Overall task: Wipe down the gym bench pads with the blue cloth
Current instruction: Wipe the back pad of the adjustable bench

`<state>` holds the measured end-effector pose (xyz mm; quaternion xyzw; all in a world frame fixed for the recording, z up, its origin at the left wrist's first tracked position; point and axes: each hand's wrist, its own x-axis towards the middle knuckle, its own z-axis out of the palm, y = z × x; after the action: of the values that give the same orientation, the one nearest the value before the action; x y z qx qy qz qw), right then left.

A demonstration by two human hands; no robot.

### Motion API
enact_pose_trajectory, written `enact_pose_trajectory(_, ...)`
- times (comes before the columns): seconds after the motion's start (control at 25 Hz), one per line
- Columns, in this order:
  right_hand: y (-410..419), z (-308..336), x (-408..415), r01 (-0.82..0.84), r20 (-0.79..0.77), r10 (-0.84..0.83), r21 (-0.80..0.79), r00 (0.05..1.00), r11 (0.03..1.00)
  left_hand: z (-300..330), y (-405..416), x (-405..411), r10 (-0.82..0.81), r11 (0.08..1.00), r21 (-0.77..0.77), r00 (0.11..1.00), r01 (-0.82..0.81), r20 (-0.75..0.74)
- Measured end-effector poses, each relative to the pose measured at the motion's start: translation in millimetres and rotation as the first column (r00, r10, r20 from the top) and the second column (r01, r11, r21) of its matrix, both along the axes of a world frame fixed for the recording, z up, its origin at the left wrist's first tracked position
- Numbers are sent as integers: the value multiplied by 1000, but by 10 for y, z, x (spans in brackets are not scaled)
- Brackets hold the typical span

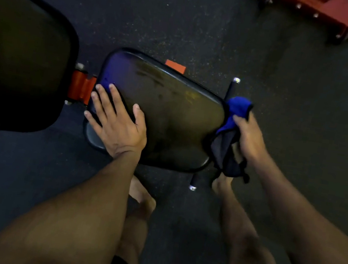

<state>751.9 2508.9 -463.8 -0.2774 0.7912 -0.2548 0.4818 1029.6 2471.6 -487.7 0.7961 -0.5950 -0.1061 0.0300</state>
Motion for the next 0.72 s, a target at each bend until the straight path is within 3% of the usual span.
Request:
enact_pose_trajectory(0.16, 46, -183, 413, 184, -25, -186, -64, 982, 981, -71, 11, 14, 25, 999, -37, 999, -24, 20)
enact_pose_trajectory(0.44, 1202, 103, 1281, 90, -109, -92, -27, 990, 996, -101, 27, -5, 30, 998, -63, 999, -28, 43)
enact_pose_trajectory(0.6, 858, -160, 1070, 226, -58, -232, -92, 971, 970, -115, 41, 9, 17, 997, -74, 999, -14, 38)
enact_pose_trajectory(0.72, 247, -283, 530, 132, -99, -150, -163, 984, 978, -107, 42, 19, 2, 996, -84, 999, 1, 35)
